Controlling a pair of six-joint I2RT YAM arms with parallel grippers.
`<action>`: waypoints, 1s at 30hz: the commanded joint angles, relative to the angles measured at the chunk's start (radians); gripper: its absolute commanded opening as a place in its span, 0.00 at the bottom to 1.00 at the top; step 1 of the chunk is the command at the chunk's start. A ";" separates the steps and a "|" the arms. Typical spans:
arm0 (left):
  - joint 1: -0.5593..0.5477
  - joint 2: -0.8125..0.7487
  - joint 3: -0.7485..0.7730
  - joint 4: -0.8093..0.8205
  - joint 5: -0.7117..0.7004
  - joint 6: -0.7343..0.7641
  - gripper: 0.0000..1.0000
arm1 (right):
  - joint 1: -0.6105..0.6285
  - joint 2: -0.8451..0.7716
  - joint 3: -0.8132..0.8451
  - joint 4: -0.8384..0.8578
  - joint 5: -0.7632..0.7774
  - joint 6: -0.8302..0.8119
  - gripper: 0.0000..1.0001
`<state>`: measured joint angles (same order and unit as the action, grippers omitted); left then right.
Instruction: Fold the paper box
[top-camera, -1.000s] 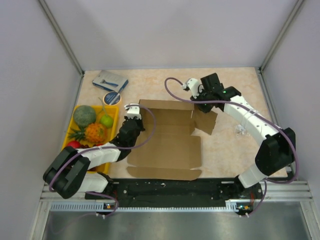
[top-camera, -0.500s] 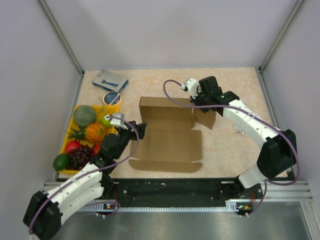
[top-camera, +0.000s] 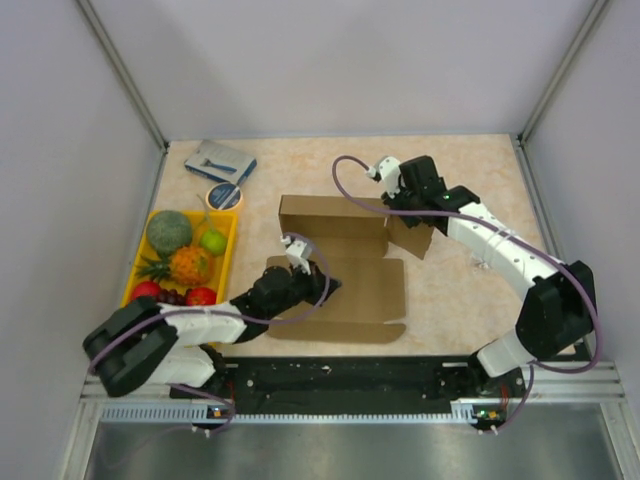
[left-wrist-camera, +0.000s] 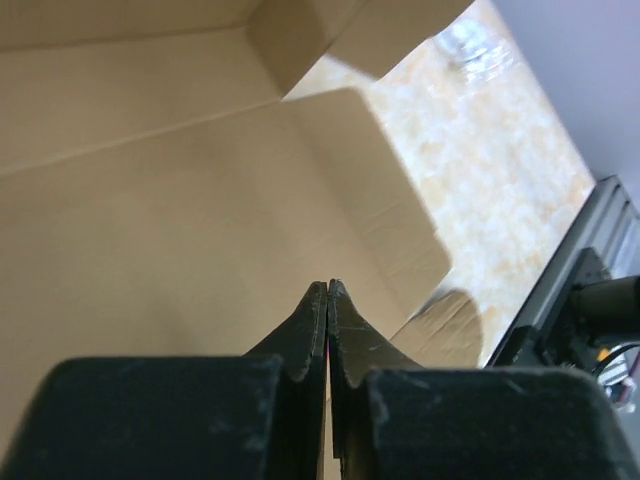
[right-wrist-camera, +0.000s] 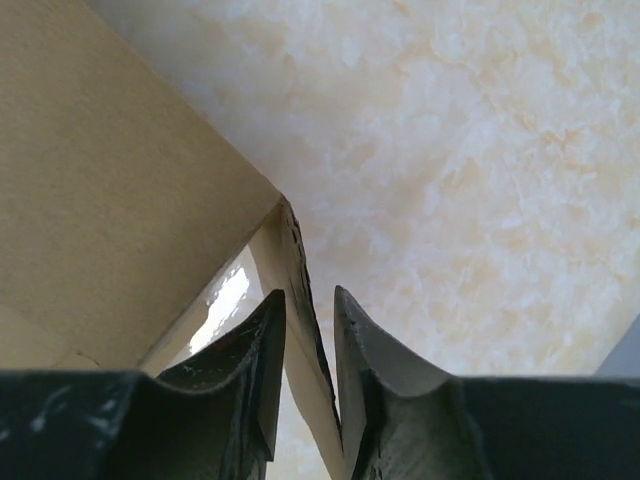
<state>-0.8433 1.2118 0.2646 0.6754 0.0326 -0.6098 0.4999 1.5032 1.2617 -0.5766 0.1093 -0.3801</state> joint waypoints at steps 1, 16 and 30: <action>-0.077 0.194 0.149 0.262 -0.017 -0.027 0.00 | -0.030 -0.043 -0.013 0.008 0.046 0.096 0.28; -0.333 0.650 0.495 0.283 -0.286 0.150 0.00 | -0.100 -0.069 -0.028 -0.005 -0.169 0.265 0.12; -0.307 0.798 0.525 0.143 -0.385 -0.061 0.00 | -0.051 -0.086 -0.001 -0.051 -0.122 0.362 0.00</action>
<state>-1.1587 1.9972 0.7609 0.8970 -0.3199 -0.6296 0.4107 1.4525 1.2301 -0.6014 -0.0422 -0.0536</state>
